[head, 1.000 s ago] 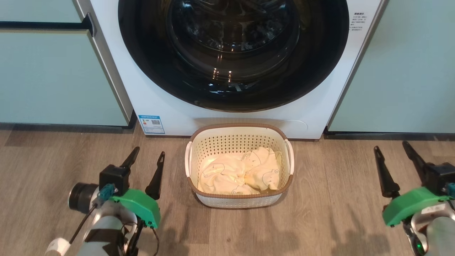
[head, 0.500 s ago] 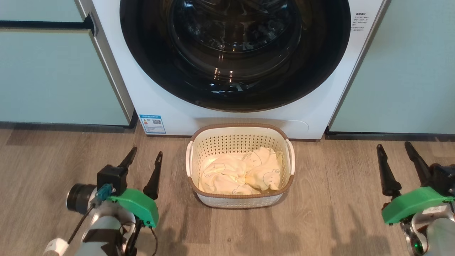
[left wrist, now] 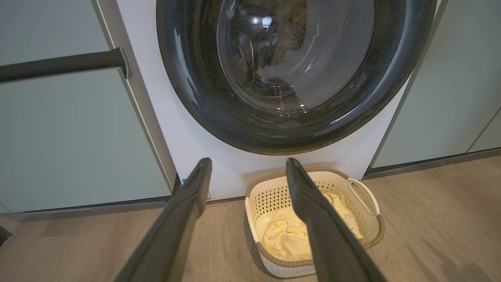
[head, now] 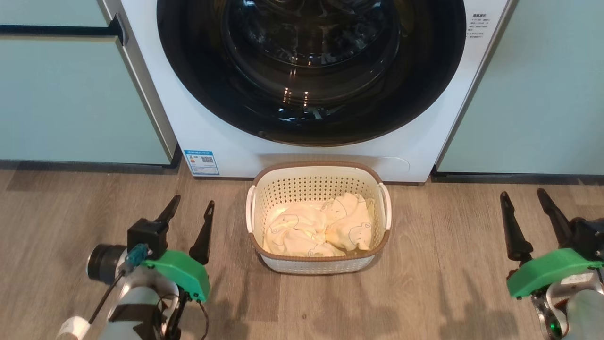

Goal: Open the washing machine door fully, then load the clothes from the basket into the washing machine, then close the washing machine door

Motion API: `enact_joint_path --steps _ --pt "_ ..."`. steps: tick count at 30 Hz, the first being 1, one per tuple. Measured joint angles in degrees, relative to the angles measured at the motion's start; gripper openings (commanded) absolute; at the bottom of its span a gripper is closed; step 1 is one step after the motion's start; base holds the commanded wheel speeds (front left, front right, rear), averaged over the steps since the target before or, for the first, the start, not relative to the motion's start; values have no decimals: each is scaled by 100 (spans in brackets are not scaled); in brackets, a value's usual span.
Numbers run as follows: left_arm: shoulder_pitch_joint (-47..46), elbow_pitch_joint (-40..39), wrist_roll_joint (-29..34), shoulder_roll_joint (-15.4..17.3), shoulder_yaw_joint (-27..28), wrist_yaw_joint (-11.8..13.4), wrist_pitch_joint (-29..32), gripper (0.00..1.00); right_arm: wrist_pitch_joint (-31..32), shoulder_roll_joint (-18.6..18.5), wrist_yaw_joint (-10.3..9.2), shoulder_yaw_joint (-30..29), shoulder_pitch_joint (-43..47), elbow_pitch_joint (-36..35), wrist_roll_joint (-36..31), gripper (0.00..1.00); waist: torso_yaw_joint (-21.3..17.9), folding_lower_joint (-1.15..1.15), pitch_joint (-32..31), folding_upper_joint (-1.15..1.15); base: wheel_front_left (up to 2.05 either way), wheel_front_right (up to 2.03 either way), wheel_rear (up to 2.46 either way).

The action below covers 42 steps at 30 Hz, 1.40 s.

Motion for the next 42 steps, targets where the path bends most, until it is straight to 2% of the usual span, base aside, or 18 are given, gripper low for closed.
enact_joint_path --steps 16,42 --pt "-6 -10 146 1 -25 7 0 100 0 2 0 -42 0 -13 3 100 -14 0 52 0 23 23 -46" --pt "-85 -170 145 5 -32 24 0 100 0 49 0 -83 -60 -43 27 100 -116 0 152 0 115 115 -230"
